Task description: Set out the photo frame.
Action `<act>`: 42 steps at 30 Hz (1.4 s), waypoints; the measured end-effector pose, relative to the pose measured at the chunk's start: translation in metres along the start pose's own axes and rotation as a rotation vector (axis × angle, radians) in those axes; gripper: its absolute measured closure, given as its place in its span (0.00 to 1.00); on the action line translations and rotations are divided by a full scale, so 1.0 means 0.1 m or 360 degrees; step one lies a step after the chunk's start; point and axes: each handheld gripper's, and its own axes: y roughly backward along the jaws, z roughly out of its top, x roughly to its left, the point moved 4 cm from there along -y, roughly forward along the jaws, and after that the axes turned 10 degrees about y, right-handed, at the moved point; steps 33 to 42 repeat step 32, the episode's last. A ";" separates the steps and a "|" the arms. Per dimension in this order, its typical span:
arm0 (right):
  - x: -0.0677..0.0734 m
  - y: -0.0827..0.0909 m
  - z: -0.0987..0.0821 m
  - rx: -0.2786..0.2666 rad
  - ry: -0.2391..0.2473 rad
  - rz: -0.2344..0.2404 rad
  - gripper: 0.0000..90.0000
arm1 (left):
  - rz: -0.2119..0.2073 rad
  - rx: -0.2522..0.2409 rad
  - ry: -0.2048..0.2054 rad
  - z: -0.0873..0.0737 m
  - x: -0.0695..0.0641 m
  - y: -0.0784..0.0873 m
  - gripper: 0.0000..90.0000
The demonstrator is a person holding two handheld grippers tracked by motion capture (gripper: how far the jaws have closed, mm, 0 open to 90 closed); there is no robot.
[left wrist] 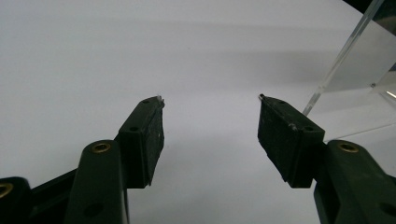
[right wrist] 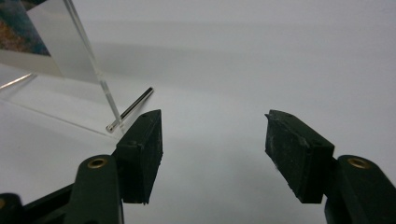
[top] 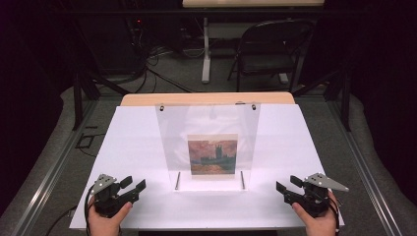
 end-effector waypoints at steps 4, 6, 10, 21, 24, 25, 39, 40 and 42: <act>0.09 -0.09 -0.04 0.0081 0.0033 0.0072 0.40 | -0.0025 0.0069 -0.0067 -0.05 -0.05 -0.06 0.45; 0.13 -0.13 -0.06 0.0106 0.0059 0.0102 0.41 | -0.0053 0.0119 -0.0080 -0.08 -0.07 -0.09 0.45; 0.18 -0.16 -0.08 0.0170 0.0089 0.0140 0.41 | -0.0081 0.0185 -0.0106 -0.12 -0.12 -0.15 0.45; 0.26 -0.19 -0.09 0.0202 0.0141 0.0193 0.41 | -0.0085 0.0207 -0.0141 -0.14 -0.14 -0.16 0.45; 0.27 -0.19 -0.09 0.0201 0.0146 0.0197 0.41 | -0.0087 0.0209 -0.0143 -0.14 -0.14 -0.16 0.45; 0.27 -0.19 -0.09 0.0201 0.0147 0.0200 0.41 | -0.0094 0.0214 -0.0135 -0.14 -0.14 -0.17 0.45; 0.27 -0.20 -0.10 0.0192 0.0139 0.0238 0.41 | -0.0117 0.0225 -0.0122 -0.13 -0.14 -0.19 0.45; 0.27 -0.20 -0.10 0.0192 0.0139 0.0238 0.41 | -0.0117 0.0225 -0.0122 -0.13 -0.14 -0.19 0.45; 0.27 -0.20 -0.10 0.0192 0.0139 0.0238 0.41 | -0.0117 0.0225 -0.0122 -0.13 -0.14 -0.19 0.45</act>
